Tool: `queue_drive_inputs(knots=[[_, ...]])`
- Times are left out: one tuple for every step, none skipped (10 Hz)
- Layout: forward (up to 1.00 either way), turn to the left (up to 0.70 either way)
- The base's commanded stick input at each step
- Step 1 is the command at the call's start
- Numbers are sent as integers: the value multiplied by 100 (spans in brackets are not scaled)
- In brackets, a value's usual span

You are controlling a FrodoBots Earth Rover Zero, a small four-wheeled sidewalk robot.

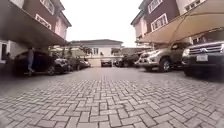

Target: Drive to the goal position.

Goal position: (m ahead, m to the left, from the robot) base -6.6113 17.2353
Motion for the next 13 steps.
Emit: queue_drive_inputs(knots=[[70,0],[70,0],[70,0],[70,0],[70,0],[70,0],[70,0],[70,0],[70,0],[70,0],[70,0],[58,0],[11,0]])
